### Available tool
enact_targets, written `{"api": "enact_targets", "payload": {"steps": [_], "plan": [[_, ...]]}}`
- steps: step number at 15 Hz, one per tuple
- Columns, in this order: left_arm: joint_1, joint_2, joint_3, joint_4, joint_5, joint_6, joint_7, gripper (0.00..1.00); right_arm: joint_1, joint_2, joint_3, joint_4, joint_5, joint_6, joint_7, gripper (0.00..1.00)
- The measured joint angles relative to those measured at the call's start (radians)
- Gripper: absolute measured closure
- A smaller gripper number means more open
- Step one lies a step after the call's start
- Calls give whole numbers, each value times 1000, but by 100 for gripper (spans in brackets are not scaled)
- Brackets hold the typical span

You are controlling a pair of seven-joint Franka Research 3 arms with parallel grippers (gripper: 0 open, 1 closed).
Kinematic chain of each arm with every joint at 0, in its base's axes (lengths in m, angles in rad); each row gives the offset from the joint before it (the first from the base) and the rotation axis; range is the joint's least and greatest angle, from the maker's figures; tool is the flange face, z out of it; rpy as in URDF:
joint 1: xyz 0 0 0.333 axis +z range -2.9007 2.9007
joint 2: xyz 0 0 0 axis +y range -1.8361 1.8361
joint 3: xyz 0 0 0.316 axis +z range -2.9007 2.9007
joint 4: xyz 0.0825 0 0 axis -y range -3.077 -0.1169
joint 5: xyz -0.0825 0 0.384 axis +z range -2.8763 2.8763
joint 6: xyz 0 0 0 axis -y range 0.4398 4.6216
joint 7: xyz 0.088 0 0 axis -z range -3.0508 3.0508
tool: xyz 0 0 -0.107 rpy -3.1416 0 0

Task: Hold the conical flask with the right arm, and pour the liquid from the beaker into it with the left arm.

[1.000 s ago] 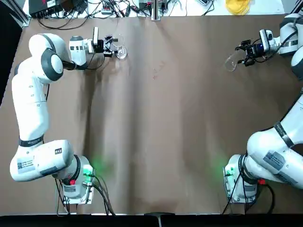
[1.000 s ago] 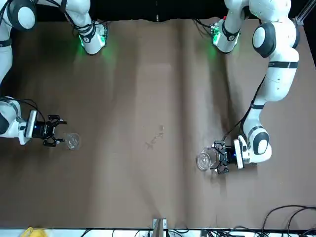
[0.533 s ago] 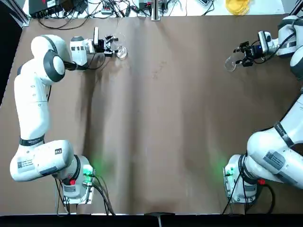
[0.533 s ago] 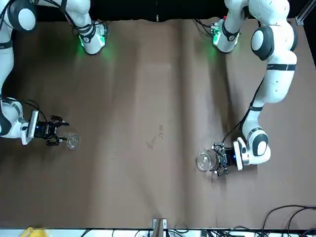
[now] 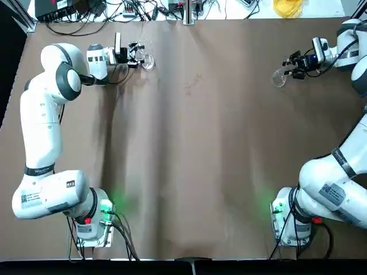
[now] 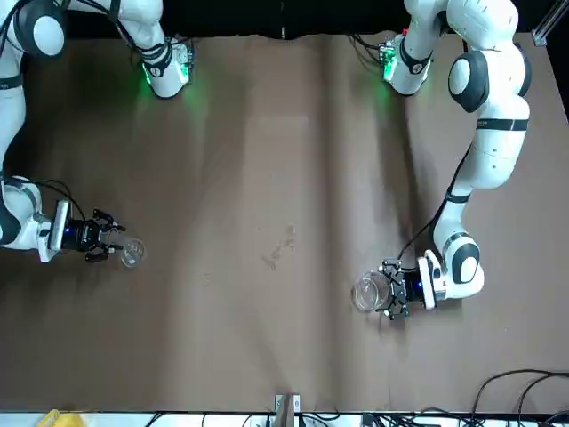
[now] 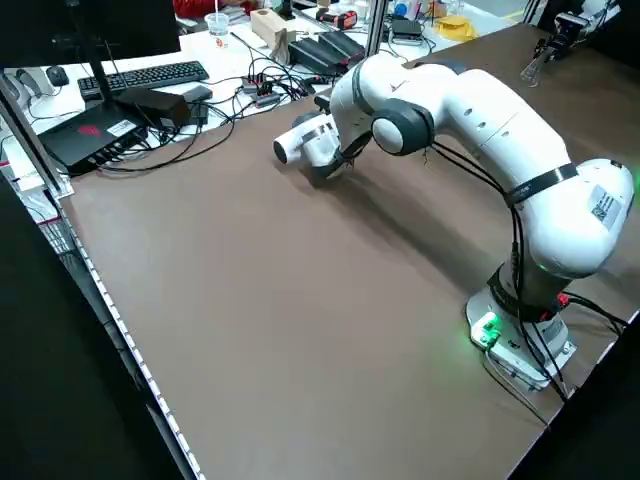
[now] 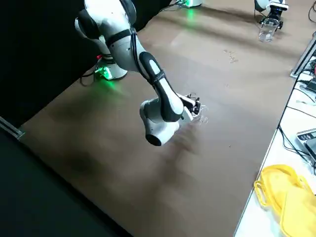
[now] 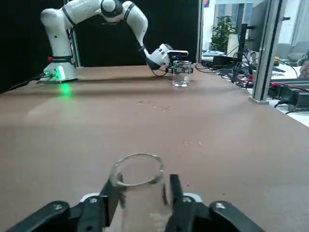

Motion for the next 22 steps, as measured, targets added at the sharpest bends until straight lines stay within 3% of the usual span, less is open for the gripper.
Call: {"api": "enact_targets", "payload": {"steps": [4, 13, 22], "plan": [[-1, 2, 0, 0, -1, -2, 0, 0, 0, 0, 1, 13, 6, 0, 28, 61], [-23, 10, 0, -1, -38, -4, 0, 0, 15, 2, 3, 17, 21, 0, 40, 61], [-23, 12, 3, -7, -54, -9, 21, 4, 169, -17, 10, 50, 69, 26, 117, 61]]}}
